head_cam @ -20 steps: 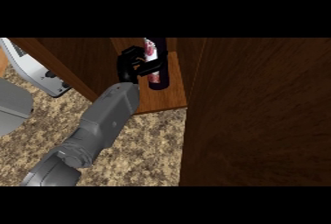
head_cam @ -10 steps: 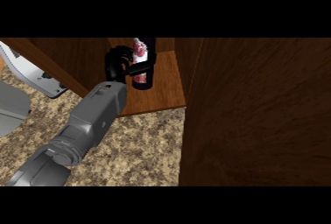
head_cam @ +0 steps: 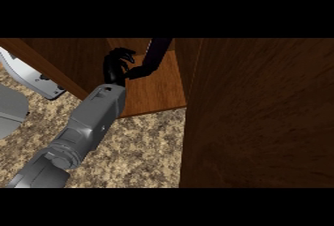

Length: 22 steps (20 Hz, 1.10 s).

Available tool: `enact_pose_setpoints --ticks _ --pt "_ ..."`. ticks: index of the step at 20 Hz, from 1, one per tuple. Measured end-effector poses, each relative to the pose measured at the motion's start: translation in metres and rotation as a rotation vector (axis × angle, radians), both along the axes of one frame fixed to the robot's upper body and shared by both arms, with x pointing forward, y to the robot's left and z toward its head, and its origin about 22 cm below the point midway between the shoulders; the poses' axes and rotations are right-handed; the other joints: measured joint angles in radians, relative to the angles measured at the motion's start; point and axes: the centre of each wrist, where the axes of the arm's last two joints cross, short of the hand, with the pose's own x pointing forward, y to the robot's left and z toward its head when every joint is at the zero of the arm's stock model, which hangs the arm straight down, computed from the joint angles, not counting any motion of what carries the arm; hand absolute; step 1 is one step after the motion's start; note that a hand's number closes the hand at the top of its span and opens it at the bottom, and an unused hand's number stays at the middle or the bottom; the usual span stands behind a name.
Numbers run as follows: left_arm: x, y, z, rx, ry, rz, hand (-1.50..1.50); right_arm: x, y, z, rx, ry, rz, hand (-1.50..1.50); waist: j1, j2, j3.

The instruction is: Pick up the wine, place it into the cabinet and close the cabinet

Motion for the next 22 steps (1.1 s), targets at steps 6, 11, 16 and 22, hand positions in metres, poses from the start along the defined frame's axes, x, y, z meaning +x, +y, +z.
enact_pose_setpoints --ticks 6,11,16,22 --pt "-0.0003 0.0001 -0.0006 -0.035 0.032 -0.008 -1.5 -0.0005 0.0014 -0.0001 0.01 -0.005 0.009 -1.5 -0.001 -0.001 -0.001" --pt "0.0001 0.0004 0.0001 -0.062 0.041 -0.012 -1.5 -0.0004 0.002 0.0002 0.009 -0.006 0.012 -1.5 0.0 -0.001 -0.001" --pt "0.0003 -0.0011 0.0008 -0.06 0.029 -0.037 -1.5 -0.0006 0.0027 0.0004 0.0 -0.004 0.015 -1.5 0.003 -0.001 -0.004" --pt "-0.0001 -0.008 0.0017 -0.087 0.027 -0.158 -1.5 -0.0002 0.0022 0.0008 0.006 -0.003 0.011 -1.5 0.017 -0.003 -0.01"
